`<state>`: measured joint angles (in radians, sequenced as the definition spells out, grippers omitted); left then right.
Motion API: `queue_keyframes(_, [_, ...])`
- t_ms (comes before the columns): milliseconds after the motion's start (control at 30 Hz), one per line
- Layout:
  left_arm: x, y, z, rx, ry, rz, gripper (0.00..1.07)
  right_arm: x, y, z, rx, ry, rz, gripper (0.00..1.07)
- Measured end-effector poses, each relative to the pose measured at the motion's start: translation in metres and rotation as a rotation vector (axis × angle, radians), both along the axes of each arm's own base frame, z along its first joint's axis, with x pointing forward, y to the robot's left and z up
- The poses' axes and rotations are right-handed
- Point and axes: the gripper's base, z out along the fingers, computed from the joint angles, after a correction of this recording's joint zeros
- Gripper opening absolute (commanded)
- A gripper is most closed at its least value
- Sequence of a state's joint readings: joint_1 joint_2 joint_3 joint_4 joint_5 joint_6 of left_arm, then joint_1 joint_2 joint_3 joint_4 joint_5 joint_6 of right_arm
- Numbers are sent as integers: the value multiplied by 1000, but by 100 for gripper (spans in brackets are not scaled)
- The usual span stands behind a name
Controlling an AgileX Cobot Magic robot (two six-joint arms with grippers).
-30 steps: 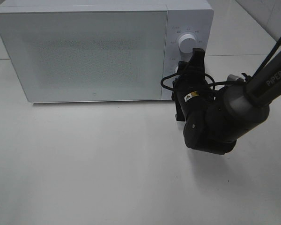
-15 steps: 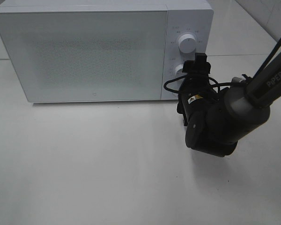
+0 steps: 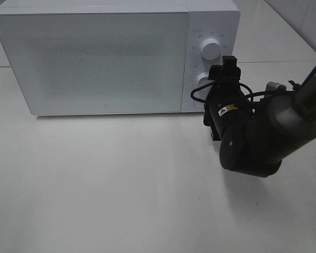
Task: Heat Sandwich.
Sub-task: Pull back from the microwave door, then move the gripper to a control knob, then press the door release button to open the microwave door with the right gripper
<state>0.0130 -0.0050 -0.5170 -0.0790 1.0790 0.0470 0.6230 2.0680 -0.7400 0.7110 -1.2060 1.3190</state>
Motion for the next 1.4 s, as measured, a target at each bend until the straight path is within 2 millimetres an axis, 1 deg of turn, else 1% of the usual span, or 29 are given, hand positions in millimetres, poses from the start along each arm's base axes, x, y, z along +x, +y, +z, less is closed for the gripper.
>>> queue_keyframes(67, [0, 0, 0, 0, 0, 0, 97, -3, -1, 1, -7, 3, 11, 76])
queue_keyframes(133, [0, 0, 0, 0, 0, 0, 97, -9, -3, 4, -19, 3, 38, 76])
queue_keyframes(167, [0, 0, 0, 0, 0, 0, 97, -16, -7, 5, -29, 10, 54, 76])
queue_keyframes(233, [0, 0, 0, 0, 0, 0, 97, -19, -9, 6, -31, 12, 62, 76])
queue_keyframes(267, [0, 0, 0, 0, 0, 0, 97, -23, -11, 7, -33, 17, 69, 76])
queue_keyframes(300, [0, 0, 0, 0, 0, 0, 97, -32, -16, 8, -47, 30, 89, 76])
queue_keyframes(333, [0, 0, 0, 0, 0, 0, 97, -37, -18, 9, -54, 34, 104, 76])
queue_keyframes(367, [0, 0, 0, 0, 0, 0, 97, -37, -18, 9, -54, 34, 104, 76])
queue_keyframes(467, [0, 0, 0, 0, 0, 0, 97, -55, -25, 11, -86, 51, 165, 76])
queue_keyframes(500, [0, 0, 0, 0, 0, 0, 97, -55, -25, 11, -86, 51, 165, 76])
queue_keyframes(600, [0, 0, 0, 0, 0, 0, 97, -73, -32, 14, -114, 65, 228, 76])
queue_keyframes(633, [0, 0, 0, 0, 0, 0, 97, -73, -32, 14, -114, 65, 228, 76])
queue_keyframes(733, [0, 0, 0, 0, 0, 0, 97, -86, -40, 18, -151, 82, 258, 76])
queue_keyframes(800, [0, 0, 0, 0, 0, 0, 97, -89, -41, 19, -171, 101, 270, 76])
queue_keyframes(933, [0, 0, 0, 0, 0, 0, 97, -99, -42, 24, -325, 205, 371, 76])
queue_keyframes(967, [0, 0, 0, 0, 0, 0, 97, -99, -42, 24, -325, 205, 371, 76])
queue_keyframes(1000, [0, 0, 0, 0, 0, 0, 97, -103, -42, 26, -403, 240, 424, 76])
queue_keyframes(1067, [0, 0, 0, 0, 0, 0, 97, -106, -42, 30, -494, 246, 477, 76])
queue_keyframes(1100, [0, 0, 0, 0, 0, 0, 97, -106, -42, 30, -494, 246, 477, 76])
queue_keyframes(1133, [0, 0, 0, 0, 0, 0, 97, -108, -42, 32, -540, 246, 504, 76])
queue_keyframes(1167, [0, 0, 0, 0, 0, 0, 97, -110, -42, 35, -624, 240, 549, 76])
queue_keyframes(1233, [0, 0, 0, 0, 0, 0, 97, -112, -43, 37, -701, 238, 590, 76])
queue_keyframes(1267, [0, 0, 0, 0, 0, 0, 97, -112, -43, 37, -701, 238, 590, 76])
queue_keyframes(1300, [0, 0, 0, 0, 0, 0, 97, -114, -43, 39, -769, 243, 625, 76])
queue_keyframes(1367, [0, 0, 0, 0, 0, 0, 97, -115, -43, 42, -848, 250, 666, 76])
queue_keyframes(1400, [0, 0, 0, 0, 0, 0, 97, -115, -43, 42, -848, 250, 666, 76])
